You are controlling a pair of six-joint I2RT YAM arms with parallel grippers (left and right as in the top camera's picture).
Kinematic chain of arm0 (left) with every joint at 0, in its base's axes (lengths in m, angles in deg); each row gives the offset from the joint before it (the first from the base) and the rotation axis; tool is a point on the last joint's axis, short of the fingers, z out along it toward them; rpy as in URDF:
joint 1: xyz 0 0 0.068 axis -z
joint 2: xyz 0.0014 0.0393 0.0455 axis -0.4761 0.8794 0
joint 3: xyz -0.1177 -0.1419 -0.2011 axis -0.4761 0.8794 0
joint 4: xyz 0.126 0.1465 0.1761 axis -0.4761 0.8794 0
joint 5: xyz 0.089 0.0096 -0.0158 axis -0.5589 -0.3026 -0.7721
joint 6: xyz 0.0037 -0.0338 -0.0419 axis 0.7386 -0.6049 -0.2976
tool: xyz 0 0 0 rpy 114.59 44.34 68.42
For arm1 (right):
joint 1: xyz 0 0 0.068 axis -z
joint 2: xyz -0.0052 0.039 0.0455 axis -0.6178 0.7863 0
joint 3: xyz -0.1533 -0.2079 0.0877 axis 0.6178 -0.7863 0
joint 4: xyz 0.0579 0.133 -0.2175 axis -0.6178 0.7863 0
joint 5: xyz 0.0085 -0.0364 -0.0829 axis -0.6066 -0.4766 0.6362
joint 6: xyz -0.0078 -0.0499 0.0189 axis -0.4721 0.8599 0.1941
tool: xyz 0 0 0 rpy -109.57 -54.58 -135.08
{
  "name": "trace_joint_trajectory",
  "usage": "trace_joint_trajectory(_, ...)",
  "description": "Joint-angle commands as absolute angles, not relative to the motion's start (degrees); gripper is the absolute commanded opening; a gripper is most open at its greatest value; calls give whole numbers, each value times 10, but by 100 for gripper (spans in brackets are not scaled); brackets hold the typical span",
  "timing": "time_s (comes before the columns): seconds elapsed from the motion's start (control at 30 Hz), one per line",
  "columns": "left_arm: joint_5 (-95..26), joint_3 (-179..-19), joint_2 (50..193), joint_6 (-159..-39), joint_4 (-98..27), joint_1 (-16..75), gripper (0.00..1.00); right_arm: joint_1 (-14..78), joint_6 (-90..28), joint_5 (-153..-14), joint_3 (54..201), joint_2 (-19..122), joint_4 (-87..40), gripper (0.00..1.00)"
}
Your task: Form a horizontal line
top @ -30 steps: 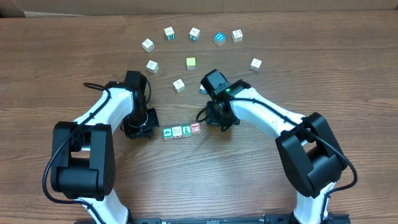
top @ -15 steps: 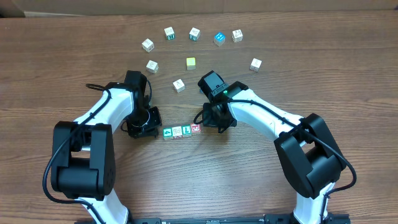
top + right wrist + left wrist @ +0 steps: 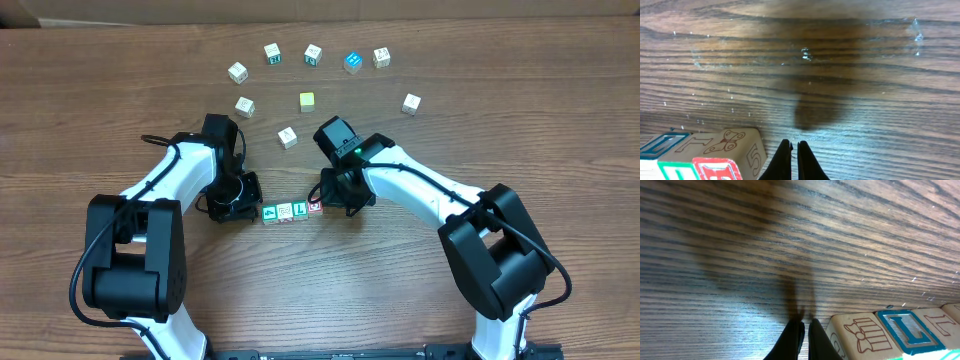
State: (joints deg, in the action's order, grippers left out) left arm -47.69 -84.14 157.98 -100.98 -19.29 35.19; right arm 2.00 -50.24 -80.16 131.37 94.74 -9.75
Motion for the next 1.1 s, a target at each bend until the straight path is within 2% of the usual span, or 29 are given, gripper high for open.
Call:
trace_joint_trajectory(0.0, -470, -836, 1576, -995, -195, 357, 4, 17, -500, -806, 1311, 941, -100, 4)
trace_joint_trajectory(0.4, -466, -836, 1575, -952, -192, 364, 4, 16, -500, -807, 1311, 941, -98, 4)
trace_joint_trajectory(1.07, -466, -867, 1575, -952, -164, 367, 4, 13, -500, -813, 1311, 946, -98, 4)
